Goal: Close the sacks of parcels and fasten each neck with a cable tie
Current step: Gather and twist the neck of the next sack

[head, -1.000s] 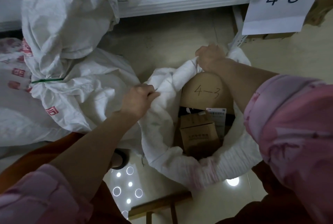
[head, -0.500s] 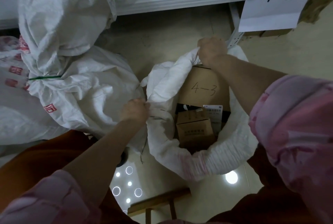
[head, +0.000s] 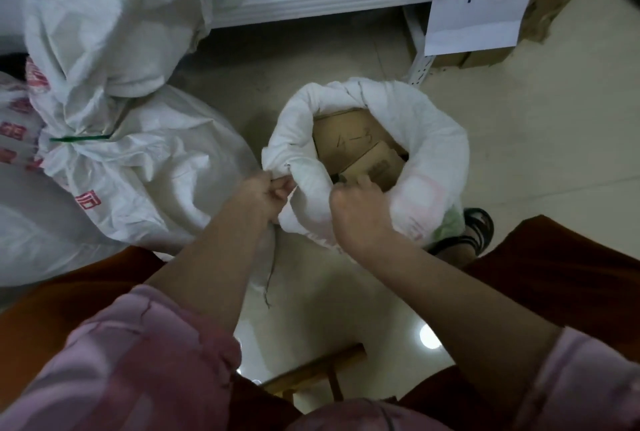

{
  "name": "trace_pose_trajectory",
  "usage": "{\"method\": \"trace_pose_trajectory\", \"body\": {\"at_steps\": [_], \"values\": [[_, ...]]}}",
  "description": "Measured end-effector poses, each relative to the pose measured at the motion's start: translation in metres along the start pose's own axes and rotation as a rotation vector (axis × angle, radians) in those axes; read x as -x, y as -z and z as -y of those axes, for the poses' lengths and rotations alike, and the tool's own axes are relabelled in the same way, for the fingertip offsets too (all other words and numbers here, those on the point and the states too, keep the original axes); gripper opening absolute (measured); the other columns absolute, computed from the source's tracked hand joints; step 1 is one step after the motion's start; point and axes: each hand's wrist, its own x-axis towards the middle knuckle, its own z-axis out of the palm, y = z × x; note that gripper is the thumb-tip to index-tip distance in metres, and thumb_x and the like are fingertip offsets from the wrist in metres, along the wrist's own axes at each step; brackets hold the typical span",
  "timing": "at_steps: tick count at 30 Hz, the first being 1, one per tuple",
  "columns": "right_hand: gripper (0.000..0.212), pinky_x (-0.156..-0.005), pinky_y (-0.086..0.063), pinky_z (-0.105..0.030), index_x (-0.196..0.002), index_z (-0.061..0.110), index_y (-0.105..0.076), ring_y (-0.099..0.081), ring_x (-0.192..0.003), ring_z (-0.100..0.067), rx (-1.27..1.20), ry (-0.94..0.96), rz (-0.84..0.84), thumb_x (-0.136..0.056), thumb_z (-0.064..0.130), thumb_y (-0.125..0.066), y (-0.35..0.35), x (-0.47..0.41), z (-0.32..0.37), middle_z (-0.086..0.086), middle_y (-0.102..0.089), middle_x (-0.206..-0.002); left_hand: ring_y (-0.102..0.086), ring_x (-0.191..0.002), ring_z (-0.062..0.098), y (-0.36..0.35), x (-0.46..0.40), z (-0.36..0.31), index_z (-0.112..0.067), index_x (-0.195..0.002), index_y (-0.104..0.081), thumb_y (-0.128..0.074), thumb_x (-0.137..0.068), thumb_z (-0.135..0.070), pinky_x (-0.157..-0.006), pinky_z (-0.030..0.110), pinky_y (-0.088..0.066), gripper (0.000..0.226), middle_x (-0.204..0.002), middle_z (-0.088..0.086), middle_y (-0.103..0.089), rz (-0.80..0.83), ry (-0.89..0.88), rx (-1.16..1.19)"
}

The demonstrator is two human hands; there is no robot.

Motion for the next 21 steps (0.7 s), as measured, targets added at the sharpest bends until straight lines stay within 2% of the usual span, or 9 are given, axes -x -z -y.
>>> {"method": "trace_pose_trajectory", "body": {"at_steps": [2, 4, 6, 9, 11, 13, 17, 19, 21], "values": [[0.017, -0.069, -0.045, -0.031, -0.070, 0.011, -0.066, -0.058, -0.081, -0.024, 0.160, -0.002, 0.043, -0.060, 0.019, -0.078, 0.007, 0.002, -0.003, -0.006, -0.063, -0.074, -0.068, -0.095, 0.017, 0.000, 0.009, 0.005, -0.003, -0.120, -0.051, -0.036, -0.104, -0.018, -0.068, 0.016, -0.052, 0.026, -0.090, 0.008, -0.066, -0.044, -0.002, -0.063], [0.014, -0.071, -0.043, -0.028, -0.065, 0.019, -0.063, -0.056, -0.072, -0.018, 0.245, 0.053, 0.038, -0.060, 0.024, -0.075, 0.006, 0.006, -0.004, 0.000, -0.061, -0.068, -0.058, -0.111, 0.027, 0.003, 0.020, 0.015, -0.008, -0.126, -0.050, -0.050, -0.097, -0.040, -0.089, 0.032, -0.051, 0.044, -0.096, 0.008, -0.055, -0.093, 0.039, -0.227], [0.021, -0.062, -0.042, -0.026, -0.052, 0.020, -0.058, -0.053, -0.055, -0.016, 0.278, 0.105, 0.018, -0.047, 0.023, -0.079, -0.001, 0.006, -0.003, 0.002, -0.055, -0.051, -0.064, -0.084, 0.023, -0.002, 0.033, 0.026, -0.010, -0.099, -0.059, -0.061, -0.087, -0.049, -0.058, 0.025, -0.052, 0.041, -0.083, 0.010, -0.060, -0.005, 0.156, -0.420], [0.020, -0.058, -0.042, -0.027, -0.057, 0.017, -0.063, -0.057, -0.058, -0.018, 0.296, 0.158, 0.008, -0.052, 0.025, -0.081, -0.005, 0.020, 0.002, -0.001, -0.059, -0.055, -0.050, -0.039, 0.007, -0.007, 0.047, 0.048, -0.014, -0.074, -0.052, -0.055, -0.089, -0.015, -0.028, 0.012, -0.023, 0.016, -0.046, -0.001, -0.053, 0.127, 0.211, -0.397], [0.012, -0.064, -0.042, -0.030, -0.083, 0.013, -0.067, -0.063, -0.080, -0.022, 0.119, 0.106, 0.085, -0.074, 0.020, -0.072, 0.010, 0.030, -0.005, -0.005, -0.066, -0.080, -0.048, -0.045, 0.005, -0.008, 0.043, 0.057, -0.014, -0.074, -0.049, -0.044, -0.090, -0.003, -0.025, 0.011, -0.018, 0.020, -0.045, -0.003, -0.052, 0.090, 0.167, -0.320], [0.016, -0.069, -0.042, -0.030, -0.103, 0.009, -0.064, -0.061, -0.097, -0.025, 0.035, 0.045, 0.135, -0.088, 0.010, -0.058, 0.026, 0.034, -0.025, -0.008, -0.064, -0.100, -0.044, -0.057, 0.008, -0.006, 0.039, 0.063, -0.011, -0.077, -0.048, -0.040, -0.091, 0.001, -0.025, 0.013, -0.020, 0.020, -0.062, 0.001, -0.053, 0.094, 0.159, -0.223], [0.030, -0.086, -0.040, -0.030, -0.120, 0.012, -0.056, -0.043, -0.117, -0.026, 0.374, 0.070, 0.186, -0.090, 0.009, -0.052, 0.040, 0.022, -0.066, -0.009, -0.051, -0.123, -0.041, -0.060, 0.008, -0.004, 0.040, 0.071, -0.005, -0.082, -0.049, -0.036, -0.087, 0.010, -0.031, 0.014, -0.031, 0.021, -0.074, 0.005, -0.046, 0.123, 0.196, -0.127], [0.024, -0.080, -0.041, -0.029, -0.105, 0.011, -0.063, -0.049, -0.109, -0.024, 0.470, 0.179, 0.148, -0.082, 0.009, -0.063, 0.033, 0.022, -0.075, -0.007, -0.059, -0.110, -0.042, -0.062, 0.008, -0.001, 0.038, 0.072, -0.003, -0.091, -0.052, -0.035, -0.086, 0.012, -0.033, 0.015, -0.034, 0.023, -0.081, 0.007, -0.049, 0.136, 0.203, -0.024], [0.022, -0.056, -0.040, -0.026, -0.065, 0.010, -0.065, -0.059, -0.070, -0.023, 0.546, 0.311, 0.080, -0.050, 0.000, -0.077, 0.031, 0.025, -0.081, -0.006, -0.062, -0.068, -0.043, -0.064, 0.008, 0.004, 0.037, 0.073, -0.002, -0.096, -0.053, -0.035, -0.086, 0.012, -0.034, 0.015, -0.037, 0.025, -0.087, 0.009, -0.050, 0.107, 0.174, 0.081]]}}
